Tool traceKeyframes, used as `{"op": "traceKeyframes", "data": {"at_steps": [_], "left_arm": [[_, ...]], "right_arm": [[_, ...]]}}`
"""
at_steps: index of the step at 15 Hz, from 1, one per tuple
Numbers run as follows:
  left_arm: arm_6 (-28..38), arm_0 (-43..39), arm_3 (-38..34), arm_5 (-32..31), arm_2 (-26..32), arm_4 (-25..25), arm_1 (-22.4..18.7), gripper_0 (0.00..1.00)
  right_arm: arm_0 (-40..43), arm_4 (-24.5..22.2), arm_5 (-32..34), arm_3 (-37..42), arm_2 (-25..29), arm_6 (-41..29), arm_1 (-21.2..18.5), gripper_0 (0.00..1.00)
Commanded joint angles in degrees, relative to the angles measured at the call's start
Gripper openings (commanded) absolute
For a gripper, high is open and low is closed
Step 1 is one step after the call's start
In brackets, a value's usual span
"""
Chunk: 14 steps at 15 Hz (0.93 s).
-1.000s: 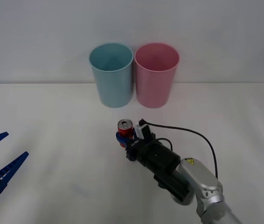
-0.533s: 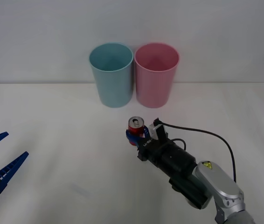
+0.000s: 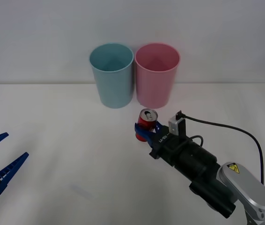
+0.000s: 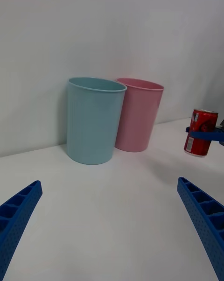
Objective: Grasp the object on the table and drop it into the matching bin: aluminum can to the light blue bin, PET bottle to the pink bin.
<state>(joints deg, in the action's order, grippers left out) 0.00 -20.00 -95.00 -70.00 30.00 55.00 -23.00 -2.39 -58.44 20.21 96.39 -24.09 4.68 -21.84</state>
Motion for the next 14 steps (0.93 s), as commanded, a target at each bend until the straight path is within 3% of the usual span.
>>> {"op": "traceKeyframes", "data": {"at_steps": [1,9,14], "left_arm": [[0.0,0.0,0.0,0.0,0.0,0.0,0.0,1.00],[0.0,0.0,0.0,0.0,0.0,0.0,0.0,1.00],[0.0,0.0,0.0,0.0,0.0,0.0,0.0,1.00]], "right_arm": [[-0.2,-0.4,0.0,5.0,-0.3,-4.5,-2.2,0.00],[-10.4,-0.6,-0.7,8.4,-1.0,-15.6,-6.9,0.00],[-18.5,-0.6,-5.0,8.4,-2.5,-22.4,-10.4,0.00]]}}
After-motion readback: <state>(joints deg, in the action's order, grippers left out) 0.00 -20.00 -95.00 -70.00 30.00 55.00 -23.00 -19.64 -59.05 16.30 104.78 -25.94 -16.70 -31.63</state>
